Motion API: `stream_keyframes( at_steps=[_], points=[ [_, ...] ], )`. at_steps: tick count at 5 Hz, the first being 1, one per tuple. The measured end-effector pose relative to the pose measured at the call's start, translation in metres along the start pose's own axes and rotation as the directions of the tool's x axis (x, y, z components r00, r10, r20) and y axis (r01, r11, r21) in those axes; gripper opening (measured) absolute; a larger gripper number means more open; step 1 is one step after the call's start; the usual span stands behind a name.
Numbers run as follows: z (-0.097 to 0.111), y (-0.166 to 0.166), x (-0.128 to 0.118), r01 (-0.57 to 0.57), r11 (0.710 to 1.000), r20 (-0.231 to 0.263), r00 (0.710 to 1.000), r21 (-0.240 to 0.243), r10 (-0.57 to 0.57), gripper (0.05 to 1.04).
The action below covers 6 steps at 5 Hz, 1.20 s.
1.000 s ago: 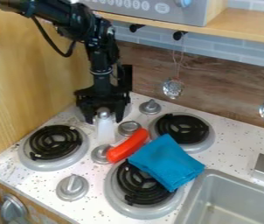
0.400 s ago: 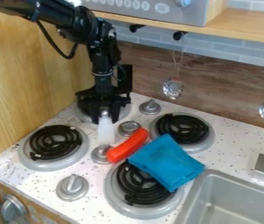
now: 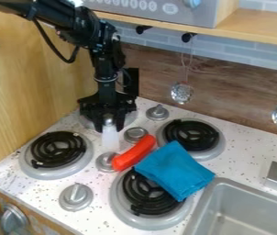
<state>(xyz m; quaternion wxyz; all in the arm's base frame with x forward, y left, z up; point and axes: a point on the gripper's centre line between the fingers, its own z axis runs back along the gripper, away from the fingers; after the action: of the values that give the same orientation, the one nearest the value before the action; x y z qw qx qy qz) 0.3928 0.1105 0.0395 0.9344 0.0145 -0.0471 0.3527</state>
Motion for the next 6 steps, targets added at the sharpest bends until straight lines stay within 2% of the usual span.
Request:
stream_keyframes(
  at_steps=[1,2,4,5,6],
  points=[
    [0.015,0.005,-0.013,0.018,1.0,0.01,1.0,-0.017,-0.018,0.547],
    [0.051,0.009,-0.029,0.056,0.995,0.072,0.996,-0.08,-0.05,0.539],
    [0.097,0.033,-0.082,0.192,0.976,0.12,0.976,-0.104,-0.18,0.539],
    [0.098,0.041,-0.111,0.231,0.965,0.072,0.972,-0.124,-0.223,0.539],
    [0.091,0.049,-0.135,0.254,0.958,0.031,0.967,-0.131,-0.252,0.539]
  ],
)
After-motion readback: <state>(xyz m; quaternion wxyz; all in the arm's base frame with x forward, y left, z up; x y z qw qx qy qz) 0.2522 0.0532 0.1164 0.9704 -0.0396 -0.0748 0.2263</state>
